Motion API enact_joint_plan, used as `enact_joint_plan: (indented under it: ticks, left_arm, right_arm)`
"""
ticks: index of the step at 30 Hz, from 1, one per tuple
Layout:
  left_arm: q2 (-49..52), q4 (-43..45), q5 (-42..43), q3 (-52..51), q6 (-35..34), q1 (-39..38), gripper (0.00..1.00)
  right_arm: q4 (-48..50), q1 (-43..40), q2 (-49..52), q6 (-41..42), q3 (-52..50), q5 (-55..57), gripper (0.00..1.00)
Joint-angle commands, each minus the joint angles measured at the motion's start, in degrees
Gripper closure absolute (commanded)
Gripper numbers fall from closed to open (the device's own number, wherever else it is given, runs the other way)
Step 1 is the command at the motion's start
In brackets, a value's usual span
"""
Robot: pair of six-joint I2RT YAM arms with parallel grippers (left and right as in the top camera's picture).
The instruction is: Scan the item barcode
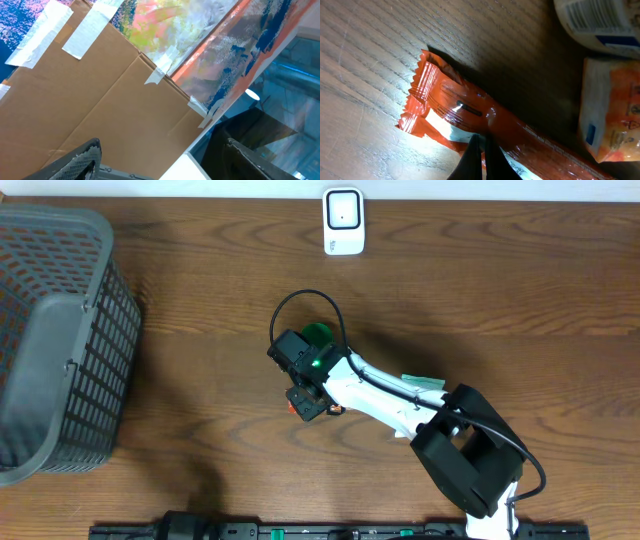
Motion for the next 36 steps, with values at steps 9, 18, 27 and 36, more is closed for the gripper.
enact_joint_plan:
  ticks: [9,18,27,36]
  left_arm:
    - [-0.1,0.1,0.3,-0.5,-0.5,0.4,0.22]
    - [-0.1,0.1,0.3,-0.5,-0.5,0.4,0.22]
    - [-0.1,0.1,0.3,-0.5,-0.5,0.4,0.22]
    - [-0.1,0.1,0.3,-0.5,-0.5,0.4,0.22]
  right_arm:
    - [-3.1,-0.4,-5.6,-0.6,6.3,1.2,0.99]
    - [-0.7,-1.4,-1.0,0.0,0.0,3.5,0.99]
    - [0.0,-1.3,0.4,0.0,-0.3,-4.3,0.99]
    - [-3.2,-1.3,-3.3,-0.2,4.4,-4.5,0.99]
